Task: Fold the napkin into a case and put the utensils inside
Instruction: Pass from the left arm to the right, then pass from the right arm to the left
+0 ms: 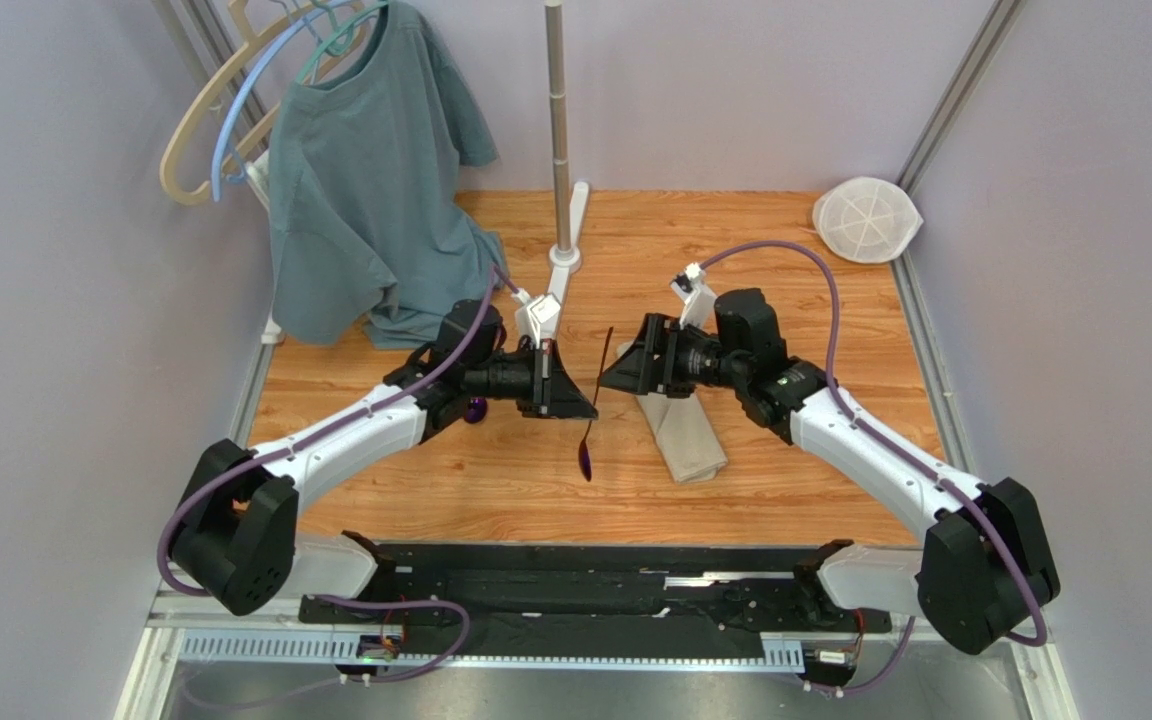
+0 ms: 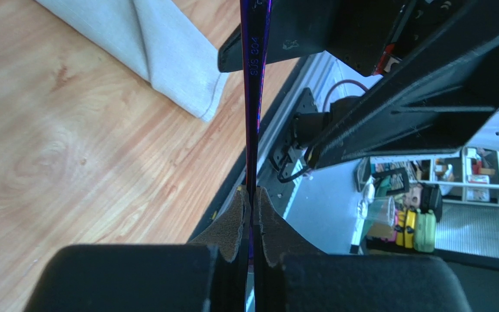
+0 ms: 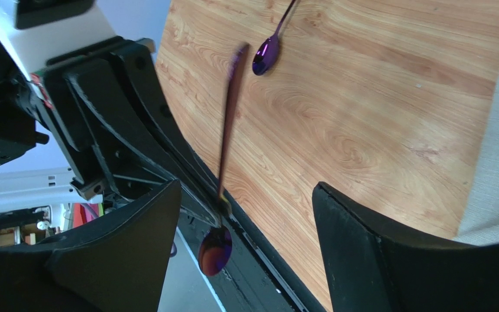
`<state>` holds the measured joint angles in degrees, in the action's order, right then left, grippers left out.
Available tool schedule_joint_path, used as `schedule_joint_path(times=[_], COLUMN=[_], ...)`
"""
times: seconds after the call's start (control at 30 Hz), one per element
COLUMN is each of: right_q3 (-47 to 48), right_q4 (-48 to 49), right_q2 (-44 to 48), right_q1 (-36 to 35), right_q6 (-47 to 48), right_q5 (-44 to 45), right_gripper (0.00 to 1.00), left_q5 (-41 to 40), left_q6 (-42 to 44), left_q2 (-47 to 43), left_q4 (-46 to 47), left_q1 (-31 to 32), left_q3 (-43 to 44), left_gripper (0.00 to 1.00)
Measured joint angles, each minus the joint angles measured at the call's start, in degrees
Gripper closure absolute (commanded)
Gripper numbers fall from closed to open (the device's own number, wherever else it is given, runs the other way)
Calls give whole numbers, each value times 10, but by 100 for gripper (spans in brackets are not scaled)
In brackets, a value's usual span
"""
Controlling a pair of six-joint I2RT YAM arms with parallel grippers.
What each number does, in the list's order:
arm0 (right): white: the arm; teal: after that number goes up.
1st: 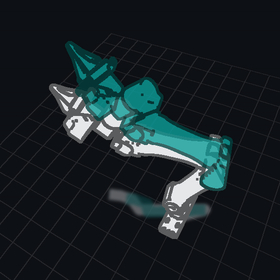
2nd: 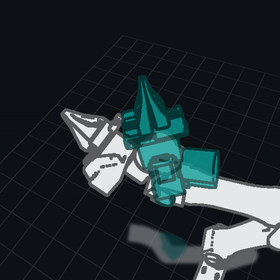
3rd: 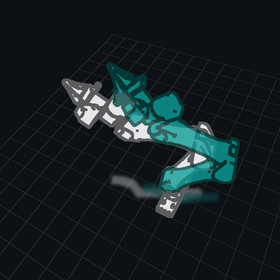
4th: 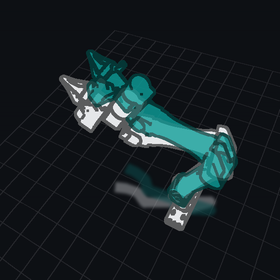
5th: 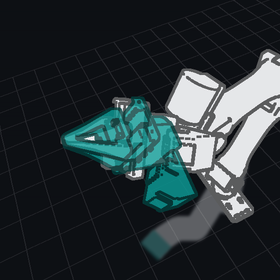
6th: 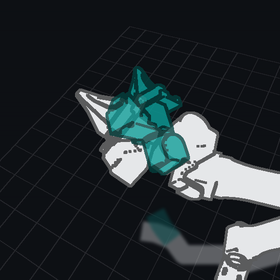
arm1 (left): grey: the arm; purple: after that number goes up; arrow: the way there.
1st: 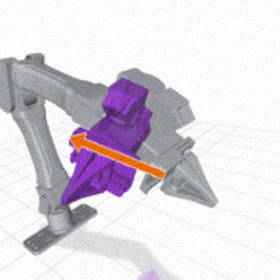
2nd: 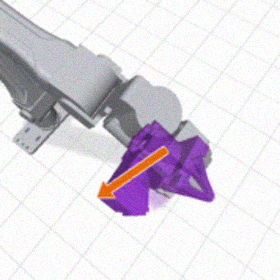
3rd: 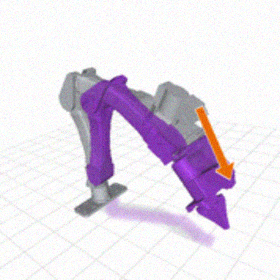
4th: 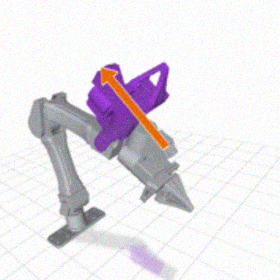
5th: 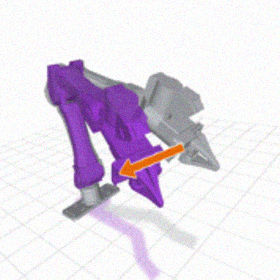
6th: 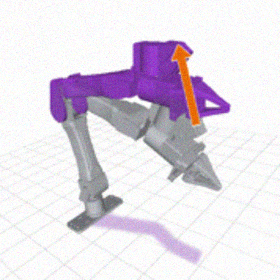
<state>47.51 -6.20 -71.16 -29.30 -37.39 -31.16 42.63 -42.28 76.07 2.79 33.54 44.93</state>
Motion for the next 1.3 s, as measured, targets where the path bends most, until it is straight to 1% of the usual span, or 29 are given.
schedule_joint_path(times=[0.1, 0.13, 0.17, 0.23, 0.27, 0.3, 0.33, 0.4, 0.5, 0.53, 0.57, 0.63, 0.67, 0.77, 0.83, 0.87, 0.93, 1.03, 1.17, 1.3], right_q3=[7, 12, 16, 27, 31, 35, 37, 39, 44, 49, 50, 49, 45, 26, 16, 9, -5, -14, -23, -38], right_q4=[6, 7, 8, 8, 7, 4, 1, -3, -15, -33, -46, -81, -98, -143, -172, -179, -193, -213, -220, -219], right_q2=[-1, -4, -7, -16, -20, -24, -27, -31, -38, -39, -39, -36, -33, -7, 12, 20, 36, 44, 53, 63], right_q1=[-17, -19, -21, -22, -22, -22, -22, -22, -24, -27, -28, -21, -16, 2, 20, 31, 53, 75, 76, 76], right_q6=[-3, -3, -3, -8, -10, -16, -24, -43, -99, -116, -134, -186, -216, -292, -341, -363, -406, -457, -510, -545], right_q5=[13, 17, 22, 29, 35, 42, 47, 58, 66, 78, 87, 118, 134, 168, 179, 178, 174, 164, 141, 113], right_gripper=[33, 41, 46, 55, 57, 63, 77, 100, 100, 100, 100, 100, 100, 100, 100, 100, 100, 100, 100, 100], left_q5=[7, 9, 12, 17, 19, 21, 21, 18, -12, -38, -86, -174, -230, -339, -392, -412, -447, -493, -562, -612], left_q6=[-12, -16, -20, -24, -26, -27, -26, -24, 3, 18, 31, 67, 85, 137, 179, 198, 244, 301, 369, 427], left_q2=[2, 2, 2, 2, 2, 2, 2, 2, 1, -5, -22, -80, -127, -256, -315, -331, -341, -320, -284, -286], left_q4=[10, 16, 23, 34, 39, 42, 42, 40, 10, -12, -35, -73, -78, -64, -47, -40, -35, -45, -39, 2], left_q1=[16, 22, 26, 30, 32, 32, 32, 35, 44, 52, 67, 105, 135, 196, 221, 232, 255, 298, 360, 384], left_q3=[-6, -7, -7, -8, -9, -11, -12, -13, -8, -3, -2, -5, -12, -45, -68, -78, -95, -110, -114, -130], left_gripper=[100, 100, 100, 100, 100, 100, 100, 100, 50, 37, 32, 31, 27, 27, 25, 25, 25, 25, 24, 26])
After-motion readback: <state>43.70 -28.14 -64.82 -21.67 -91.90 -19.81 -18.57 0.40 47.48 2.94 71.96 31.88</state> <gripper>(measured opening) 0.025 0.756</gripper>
